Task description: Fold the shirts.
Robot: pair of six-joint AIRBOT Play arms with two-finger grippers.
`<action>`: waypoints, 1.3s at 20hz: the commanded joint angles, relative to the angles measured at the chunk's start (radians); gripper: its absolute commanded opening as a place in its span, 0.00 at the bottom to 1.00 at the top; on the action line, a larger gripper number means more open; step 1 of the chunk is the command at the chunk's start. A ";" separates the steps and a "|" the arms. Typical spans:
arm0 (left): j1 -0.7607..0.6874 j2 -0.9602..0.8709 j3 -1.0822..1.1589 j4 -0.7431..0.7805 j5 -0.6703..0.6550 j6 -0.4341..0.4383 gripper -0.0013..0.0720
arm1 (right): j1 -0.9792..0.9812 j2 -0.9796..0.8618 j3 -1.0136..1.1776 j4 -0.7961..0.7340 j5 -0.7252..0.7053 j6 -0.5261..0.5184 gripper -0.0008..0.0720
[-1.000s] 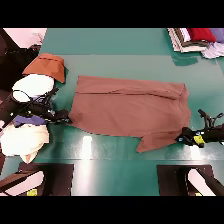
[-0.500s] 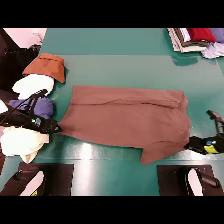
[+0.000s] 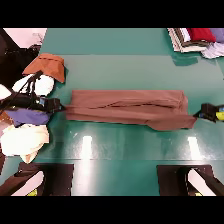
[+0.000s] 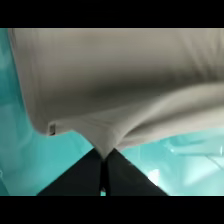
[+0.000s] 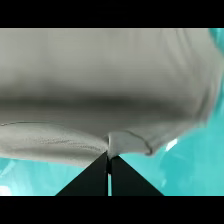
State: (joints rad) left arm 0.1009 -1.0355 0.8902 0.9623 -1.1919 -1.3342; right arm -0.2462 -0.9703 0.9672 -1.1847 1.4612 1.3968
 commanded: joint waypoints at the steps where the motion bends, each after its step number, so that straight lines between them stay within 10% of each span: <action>1: 0.000 -0.206 0.121 -0.034 0.094 0.037 0.05 | 0.045 -0.215 0.151 0.032 -0.087 -0.022 0.03; 11: 0.000 -0.458 0.265 -0.079 0.260 0.060 0.10 | 0.175 -0.631 0.526 0.048 -0.161 0.003 0.03; 12: 0.000 -0.458 0.265 -0.081 0.255 0.059 0.49 | 0.175 -0.662 0.555 0.072 -0.161 0.013 0.13; 13: 0.000 -0.458 0.265 -0.082 0.246 0.058 0.81 | 0.169 -0.689 0.582 0.103 -0.160 0.013 0.51; 14: 0.000 -0.457 0.270 -0.083 0.225 0.059 0.81 | 0.156 -0.707 0.607 0.134 -0.146 0.012 0.67; 17: 0.000 -0.447 0.320 -0.079 0.101 0.060 0.79 | 0.108 -0.698 0.619 0.164 -0.061 -0.046 0.67; 20: 0.000 -0.417 0.327 -0.081 0.045 0.069 0.33 | 0.035 -0.622 0.499 0.162 -0.018 -0.099 0.67; 22: 0.000 -0.415 0.327 -0.106 0.031 0.068 0.33 | -0.023 -0.599 0.414 0.165 -0.021 -0.130 0.97; 26: -0.035 -0.415 0.327 -0.132 0.024 0.067 0.33 | -0.104 -0.653 0.317 0.174 -0.019 -0.171 0.99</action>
State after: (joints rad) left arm 0.0879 -1.4532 1.2152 0.8501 -1.1465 -1.2678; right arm -0.2966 -1.5990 1.3510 -1.0199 1.4296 1.2713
